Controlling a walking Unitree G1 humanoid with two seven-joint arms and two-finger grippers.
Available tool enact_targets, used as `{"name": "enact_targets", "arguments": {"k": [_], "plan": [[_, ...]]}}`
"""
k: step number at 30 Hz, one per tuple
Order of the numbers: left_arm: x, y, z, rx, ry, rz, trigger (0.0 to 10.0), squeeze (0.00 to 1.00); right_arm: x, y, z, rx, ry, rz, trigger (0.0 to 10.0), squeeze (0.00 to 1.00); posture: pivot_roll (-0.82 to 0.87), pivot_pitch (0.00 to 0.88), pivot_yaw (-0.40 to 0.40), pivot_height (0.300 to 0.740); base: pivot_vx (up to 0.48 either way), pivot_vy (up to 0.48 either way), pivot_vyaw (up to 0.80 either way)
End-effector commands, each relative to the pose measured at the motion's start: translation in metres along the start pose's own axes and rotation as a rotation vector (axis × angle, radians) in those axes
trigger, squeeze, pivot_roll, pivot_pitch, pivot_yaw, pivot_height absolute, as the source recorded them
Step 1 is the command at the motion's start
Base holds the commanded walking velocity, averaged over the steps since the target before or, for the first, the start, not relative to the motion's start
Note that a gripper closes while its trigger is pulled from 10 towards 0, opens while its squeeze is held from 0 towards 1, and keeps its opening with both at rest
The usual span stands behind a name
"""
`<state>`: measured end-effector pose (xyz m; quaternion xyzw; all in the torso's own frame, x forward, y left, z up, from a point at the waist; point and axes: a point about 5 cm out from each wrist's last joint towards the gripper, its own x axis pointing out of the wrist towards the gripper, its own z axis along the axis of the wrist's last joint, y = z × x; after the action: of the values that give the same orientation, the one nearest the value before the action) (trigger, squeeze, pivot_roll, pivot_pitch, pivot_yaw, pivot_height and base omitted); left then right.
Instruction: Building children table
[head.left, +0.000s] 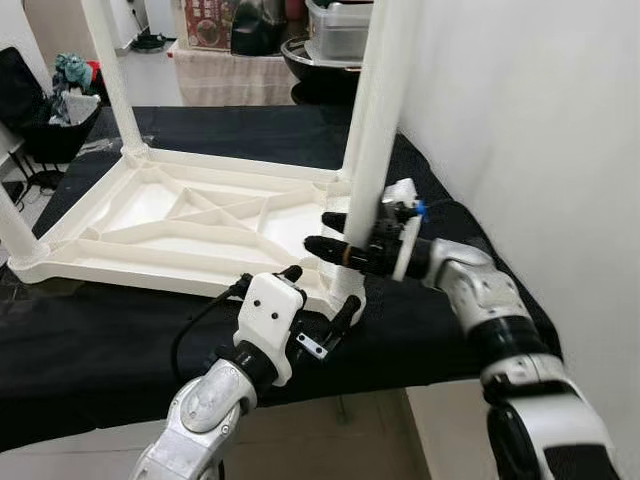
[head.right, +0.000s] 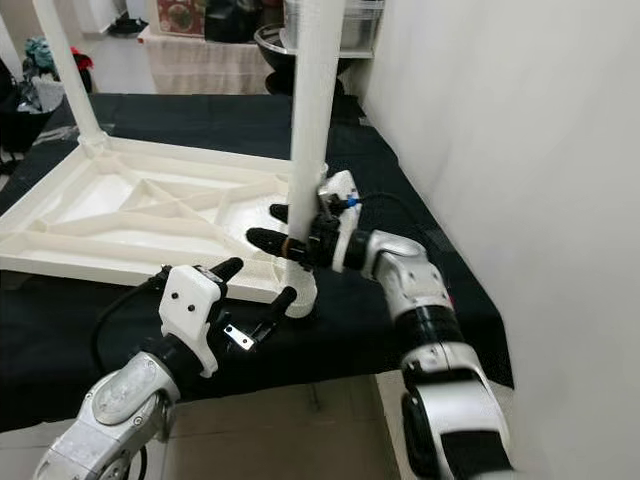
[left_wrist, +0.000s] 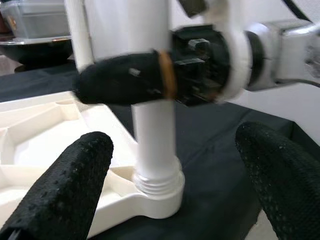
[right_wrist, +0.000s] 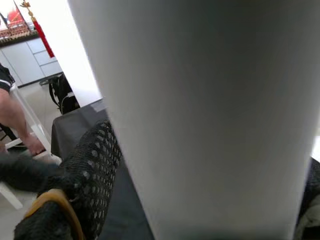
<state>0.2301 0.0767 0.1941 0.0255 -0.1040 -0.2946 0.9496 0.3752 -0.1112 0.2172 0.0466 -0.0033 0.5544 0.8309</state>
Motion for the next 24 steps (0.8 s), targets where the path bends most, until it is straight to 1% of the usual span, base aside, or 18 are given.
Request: {"name": "enact_targets", "arguments": {"k": [1, 2, 3, 4, 5, 7, 8, 9, 12, 15, 17, 18, 19, 20, 21, 22, 23, 24], "plan": [[-0.002, -0.002, 0.000, 0.007, 0.008, -0.002, 10.0, 0.00, 0.011, 0.003, 0.005, -0.019, -0.019, 0.021, 5.6, 0.00, 0.12, 0.093, -0.096, 0.740, 0.000, 0.000, 0.00], [-0.002, -0.002, 0.000, 0.007, 0.008, -0.002, 10.0, 0.00, 0.011, 0.003, 0.005, -0.019, -0.019, 0.021, 5.6, 0.00, 0.12, 0.093, -0.096, 0.740, 0.000, 0.000, 0.00], [-0.002, -0.002, 0.000, 0.007, 0.008, -0.002, 10.0, 0.00, 0.014, 0.002, 0.008, -0.006, -0.039, 0.014, 0.0, 0.00, 0.13, 0.095, -0.095, 0.740, 0.000, 0.000, 0.00], [-0.002, -0.002, 0.000, 0.007, 0.008, -0.002, 10.0, 0.00, 0.014, 0.002, 0.008, -0.006, -0.039, 0.014, 0.0, 0.00, 0.13, 0.095, -0.095, 0.740, 0.000, 0.000, 0.00], [-0.002, -0.002, 0.000, 0.008, 0.009, -0.001, 10.0, 0.00, 0.018, 0.000, 0.011, -0.006, -0.064, -0.043, 0.0, 0.00, 0.13, 0.094, -0.097, 0.740, 0.000, 0.000, 0.00], [-0.002, 0.000, 0.000, 0.011, 0.008, 0.002, 10.0, 0.00, 0.020, -0.010, 0.016, -0.029, -0.083, -0.243, 0.0, 0.00, 0.12, 0.095, -0.095, 0.740, 0.000, 0.000, 0.00], [-0.002, 0.000, 0.000, 0.011, 0.008, 0.002, 10.0, 0.00, 0.020, -0.010, 0.016, -0.029, -0.083, -0.243, 0.0, 0.00, 0.12, 0.095, -0.095, 0.740, 0.000, 0.000, 0.00], [-0.002, 0.000, 0.000, 0.011, 0.008, 0.003, 10.0, 0.00, 0.020, -0.013, 0.016, -0.028, -0.076, -0.284, 0.0, 0.00, 0.12, 0.095, -0.095, 0.740, 0.000, 0.000, 0.00], [-0.001, 0.000, -0.001, 0.011, 0.008, 0.002, 10.0, 0.00, 0.011, -0.026, 0.014, -0.037, -0.080, -0.564, 0.0, 0.00, 0.12, 0.095, -0.091, 0.740, 0.000, 0.000, 0.00], [-0.001, 0.000, -0.001, 0.010, 0.007, -0.003, 10.0, 0.00, -0.001, -0.036, 0.006, -0.026, -0.029, -0.834, 0.0, 0.00, 0.11, 0.096, -0.088, 0.740, 0.000, 0.000, 0.00], [0.000, 0.000, -0.002, 0.008, 0.007, -0.005, 10.0, 0.00, -0.009, -0.041, 0.002, -0.051, -0.004, -0.994, 0.0, 0.00, 0.11, 0.096, -0.083, 0.740, 0.000, 0.000, 0.00], [0.000, -0.001, -0.002, 0.008, 0.007, -0.005, 10.0, 0.00, -0.013, -0.042, -0.001, -0.049, 0.007, -1.072, 0.0, 0.00, 0.11, 0.096, -0.083, 0.740, 0.000, 0.000, 0.00], [0.000, -0.001, -0.002, 0.008, 0.007, -0.005, 10.0, 0.00, -0.013, -0.042, -0.001, -0.049, 0.007, -1.072, 0.0, 0.00, 0.11, 0.096, -0.083, 0.740, 0.000, 0.000, 0.00], [0.001, -0.001, -0.002, 0.007, 0.007, -0.007, 10.0, 0.00, -0.020, -0.041, -0.006, -0.031, 0.014, -1.238, 0.0, 0.00, 0.11, 0.098, -0.083, 0.740, 0.000, 0.000, 0.00], [0.001, -0.001, -0.002, 0.007, 0.007, -0.007, 10.0, 0.00, -0.023, -0.040, -0.009, -0.019, 0.016, -1.301, 0.0, 0.00, 0.11, 0.098, -0.083, 0.740, 0.000, 0.000, 0.00], [0.001, -0.001, -0.002, 0.007, 0.007, -0.007, 10.0, 0.00, -0.024, -0.039, -0.010, -0.010, 0.017, -1.337, 0.0, 0.00, 0.11, 0.098, -0.083, 0.740, 0.000, 0.000, 0.00], [0.001, -0.001, -0.002, 0.007, 0.006, -0.008, 10.0, 0.00, -0.029, -0.037, -0.012, 0.011, 0.014, -1.421, 0.0, 0.00, 0.11, 0.099, -0.083, 0.740, 0.000, 0.000, 0.00], [0.001, -0.001, -0.002, 0.007, 0.006, -0.008, 10.0, 0.00, -0.029, -0.037, -0.012, 0.011, 0.014, -1.421, 0.0, 0.00, 0.11, 0.099, -0.083, 0.740, 0.000, 0.000, 0.00]]}}
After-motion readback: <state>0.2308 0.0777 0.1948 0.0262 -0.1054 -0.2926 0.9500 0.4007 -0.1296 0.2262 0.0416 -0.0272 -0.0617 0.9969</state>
